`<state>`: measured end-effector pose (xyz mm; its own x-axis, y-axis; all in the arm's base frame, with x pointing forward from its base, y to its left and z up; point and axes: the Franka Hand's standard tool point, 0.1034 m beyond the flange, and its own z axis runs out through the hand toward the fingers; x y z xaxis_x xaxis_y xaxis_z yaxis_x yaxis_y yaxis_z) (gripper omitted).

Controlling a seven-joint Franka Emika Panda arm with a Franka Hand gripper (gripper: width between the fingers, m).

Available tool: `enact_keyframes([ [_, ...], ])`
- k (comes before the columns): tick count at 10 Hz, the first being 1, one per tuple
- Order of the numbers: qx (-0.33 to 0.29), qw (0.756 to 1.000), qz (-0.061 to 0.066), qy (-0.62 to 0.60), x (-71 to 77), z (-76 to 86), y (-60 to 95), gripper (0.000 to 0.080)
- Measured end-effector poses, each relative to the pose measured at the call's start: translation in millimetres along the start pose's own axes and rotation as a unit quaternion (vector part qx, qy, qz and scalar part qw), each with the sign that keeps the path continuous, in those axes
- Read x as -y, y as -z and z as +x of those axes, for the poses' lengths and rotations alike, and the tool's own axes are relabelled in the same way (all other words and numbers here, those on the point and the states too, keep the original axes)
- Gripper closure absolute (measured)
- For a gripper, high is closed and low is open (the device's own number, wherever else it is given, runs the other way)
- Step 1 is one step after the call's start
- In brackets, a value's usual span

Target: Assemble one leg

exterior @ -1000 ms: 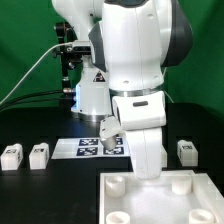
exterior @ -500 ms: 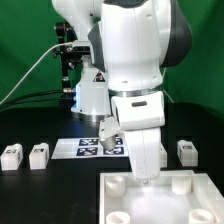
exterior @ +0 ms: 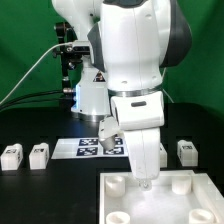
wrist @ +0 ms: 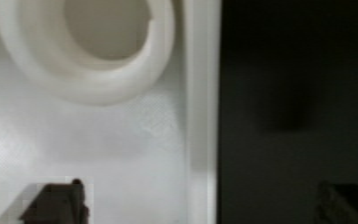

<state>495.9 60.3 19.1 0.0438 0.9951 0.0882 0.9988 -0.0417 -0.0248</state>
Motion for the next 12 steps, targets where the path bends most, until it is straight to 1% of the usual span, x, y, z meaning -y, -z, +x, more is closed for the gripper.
enact_keyframes([
  [5, 0.0, 1.0, -0.001, -0.002, 0.1, -1.2, 0.5, 0.015],
  [6, 0.0, 1.0, -0.004, -0.03, 1.7, -1.1, 4.2, 0.015],
  [7, 0.001, 0.998, -0.006, -0.06, 5.4, 3.9, 8.9, 0.015],
  [8, 0.001, 0.997, -0.008, -0.07, 9.7, 12.1, 14.4, 0.015],
  [9, 0.001, 0.991, -0.01, -0.134, 14.1, 23.5, 21.1, 0.015],
  [10, -0.001, 0.979, -0.012, -0.204, 19.0, 39.4, 25.9, 0.015],
  [11, -0.002, 0.962, -0.01, -0.273, 25.5, 55.4, 25.5, 0.015],
  [12, -0.005, 0.94, -0.011, -0.34, 30.4, 71.5, 24.5, 0.015],
])
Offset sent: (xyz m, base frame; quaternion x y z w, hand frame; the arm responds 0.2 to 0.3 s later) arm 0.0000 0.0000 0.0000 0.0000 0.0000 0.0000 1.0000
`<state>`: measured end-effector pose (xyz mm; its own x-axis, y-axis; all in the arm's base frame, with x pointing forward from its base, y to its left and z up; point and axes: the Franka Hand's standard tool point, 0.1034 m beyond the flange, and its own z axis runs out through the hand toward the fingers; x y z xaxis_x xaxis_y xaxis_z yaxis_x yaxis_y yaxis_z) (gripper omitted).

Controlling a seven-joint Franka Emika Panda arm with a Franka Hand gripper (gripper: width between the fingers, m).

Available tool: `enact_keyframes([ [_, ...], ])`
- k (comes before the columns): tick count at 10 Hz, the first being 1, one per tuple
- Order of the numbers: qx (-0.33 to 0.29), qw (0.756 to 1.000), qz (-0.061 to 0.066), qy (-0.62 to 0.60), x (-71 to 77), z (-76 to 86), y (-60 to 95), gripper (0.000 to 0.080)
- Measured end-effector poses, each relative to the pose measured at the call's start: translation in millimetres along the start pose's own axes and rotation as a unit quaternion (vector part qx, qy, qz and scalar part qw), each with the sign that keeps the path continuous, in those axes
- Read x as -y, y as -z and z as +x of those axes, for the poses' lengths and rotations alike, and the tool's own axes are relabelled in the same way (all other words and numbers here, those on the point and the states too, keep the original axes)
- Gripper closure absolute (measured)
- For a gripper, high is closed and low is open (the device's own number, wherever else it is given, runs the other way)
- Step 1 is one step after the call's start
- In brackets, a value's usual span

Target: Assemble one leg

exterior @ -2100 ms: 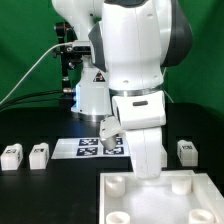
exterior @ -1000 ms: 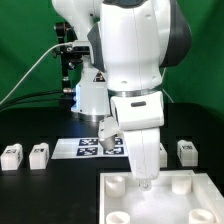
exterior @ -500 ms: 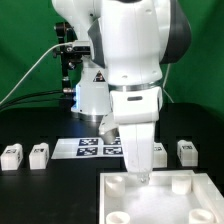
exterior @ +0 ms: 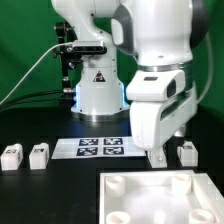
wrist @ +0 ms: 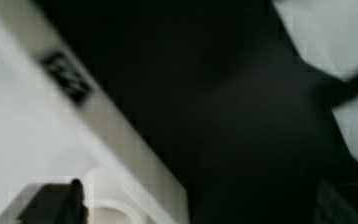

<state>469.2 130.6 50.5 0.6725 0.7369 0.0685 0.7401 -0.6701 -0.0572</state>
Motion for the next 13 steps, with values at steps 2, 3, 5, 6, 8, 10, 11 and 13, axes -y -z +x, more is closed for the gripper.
enact_keyframes([
  [2, -0.008, 0.99, 0.001, -0.138, 22.3, 10.2, -0.3, 0.015],
  [3, -0.009, 0.986, 0.005, -0.165, 20.0, 9.1, -0.7, 0.015],
  [5, -0.009, 0.959, 0.014, -0.283, 24.8, 9.9, -2.0, 0.015],
  [6, -0.001, 0.936, 0.018, -0.352, 38.1, 9.8, -5.3, 0.015],
  [8, 0.009, 0.92, 0.019, -0.392, 54.2, 12.2, -8.1, 0.015],
  [10, 0.015, 0.924, 0.021, -0.382, 52.0, 12.9, -7.6, 0.015],
  [11, 0.025, 0.925, 0.023, -0.379, 53.3, 10.5, -8.5, 0.015],
  [13, 0.138, 0.914, 0.056, -0.378, 59.3, 0.6, -8.4, 0.015],
])
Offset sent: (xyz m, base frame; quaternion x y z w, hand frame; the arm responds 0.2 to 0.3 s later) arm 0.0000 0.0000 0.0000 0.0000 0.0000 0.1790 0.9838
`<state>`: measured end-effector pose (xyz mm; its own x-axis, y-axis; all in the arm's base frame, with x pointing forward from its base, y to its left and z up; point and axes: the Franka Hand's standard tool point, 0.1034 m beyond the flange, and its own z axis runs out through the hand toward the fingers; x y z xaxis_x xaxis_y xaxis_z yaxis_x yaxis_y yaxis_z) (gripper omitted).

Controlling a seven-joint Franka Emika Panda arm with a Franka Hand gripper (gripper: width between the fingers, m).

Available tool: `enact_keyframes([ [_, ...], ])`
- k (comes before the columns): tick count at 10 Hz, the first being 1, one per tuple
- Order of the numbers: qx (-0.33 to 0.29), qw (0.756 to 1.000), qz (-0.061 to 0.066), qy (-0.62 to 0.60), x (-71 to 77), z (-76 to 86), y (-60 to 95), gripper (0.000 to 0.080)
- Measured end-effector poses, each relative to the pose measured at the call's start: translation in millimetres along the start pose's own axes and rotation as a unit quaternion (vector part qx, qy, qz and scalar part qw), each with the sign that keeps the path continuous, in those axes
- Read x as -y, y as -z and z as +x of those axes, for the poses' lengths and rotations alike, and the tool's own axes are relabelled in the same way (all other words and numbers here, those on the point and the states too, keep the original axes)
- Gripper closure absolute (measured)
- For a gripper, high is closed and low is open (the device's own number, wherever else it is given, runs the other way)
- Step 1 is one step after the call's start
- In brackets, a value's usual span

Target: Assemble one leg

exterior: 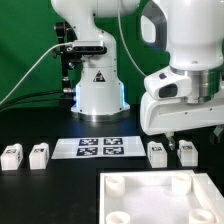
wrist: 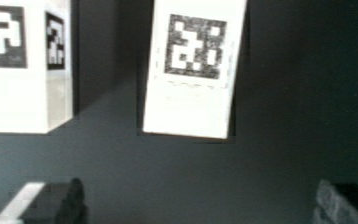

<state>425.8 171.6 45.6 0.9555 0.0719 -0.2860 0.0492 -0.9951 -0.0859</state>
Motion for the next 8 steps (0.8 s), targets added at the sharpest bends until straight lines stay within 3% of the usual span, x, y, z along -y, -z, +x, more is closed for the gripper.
enact_keyframes([
  [4, 0.202, 0.979, -0.009, -0.005, 5.3, -7.0, -5.7, 0.015],
  [8, 0.217, 0.976, -0.007, -0.004, 6.7, -2.0, -7.1, 0.015],
])
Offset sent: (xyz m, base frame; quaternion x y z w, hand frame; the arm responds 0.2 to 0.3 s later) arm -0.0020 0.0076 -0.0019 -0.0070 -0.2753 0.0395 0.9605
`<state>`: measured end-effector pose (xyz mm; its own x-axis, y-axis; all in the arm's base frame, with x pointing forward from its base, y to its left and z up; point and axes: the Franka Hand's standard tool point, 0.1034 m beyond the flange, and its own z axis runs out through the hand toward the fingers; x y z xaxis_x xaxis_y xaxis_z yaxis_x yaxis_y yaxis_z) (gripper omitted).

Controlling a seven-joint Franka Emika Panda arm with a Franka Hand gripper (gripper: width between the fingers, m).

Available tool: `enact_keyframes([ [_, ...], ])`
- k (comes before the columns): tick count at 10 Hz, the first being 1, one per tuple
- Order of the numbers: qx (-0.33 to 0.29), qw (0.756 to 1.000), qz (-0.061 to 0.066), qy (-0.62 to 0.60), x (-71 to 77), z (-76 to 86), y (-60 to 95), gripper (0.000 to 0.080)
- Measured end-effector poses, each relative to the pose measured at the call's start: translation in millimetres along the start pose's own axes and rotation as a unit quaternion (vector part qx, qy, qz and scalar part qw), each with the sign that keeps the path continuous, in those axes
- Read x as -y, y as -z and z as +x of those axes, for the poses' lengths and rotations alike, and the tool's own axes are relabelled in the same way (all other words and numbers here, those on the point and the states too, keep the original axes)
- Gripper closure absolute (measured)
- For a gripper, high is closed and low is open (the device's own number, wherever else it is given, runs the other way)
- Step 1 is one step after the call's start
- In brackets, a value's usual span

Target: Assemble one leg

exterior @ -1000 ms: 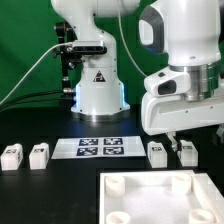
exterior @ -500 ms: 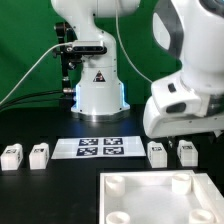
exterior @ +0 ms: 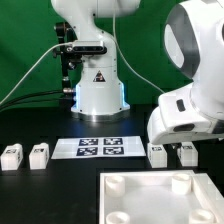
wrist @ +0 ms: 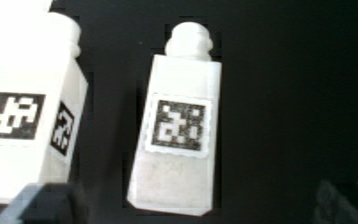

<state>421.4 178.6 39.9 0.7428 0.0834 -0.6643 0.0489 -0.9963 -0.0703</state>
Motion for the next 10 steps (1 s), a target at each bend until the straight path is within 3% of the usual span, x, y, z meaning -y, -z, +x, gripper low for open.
enact_keyframes([
  [6, 0.034, 0.999, -0.006, -0.005, 5.5, 0.3, -38.0, 0.015],
  [9, 0.032, 0.999, -0.006, -0.003, 5.6, 0.9, -41.4, 0.015],
  [10, 0.032, 0.999, -0.006, -0.003, 5.6, 0.9, -41.4, 0.0276],
])
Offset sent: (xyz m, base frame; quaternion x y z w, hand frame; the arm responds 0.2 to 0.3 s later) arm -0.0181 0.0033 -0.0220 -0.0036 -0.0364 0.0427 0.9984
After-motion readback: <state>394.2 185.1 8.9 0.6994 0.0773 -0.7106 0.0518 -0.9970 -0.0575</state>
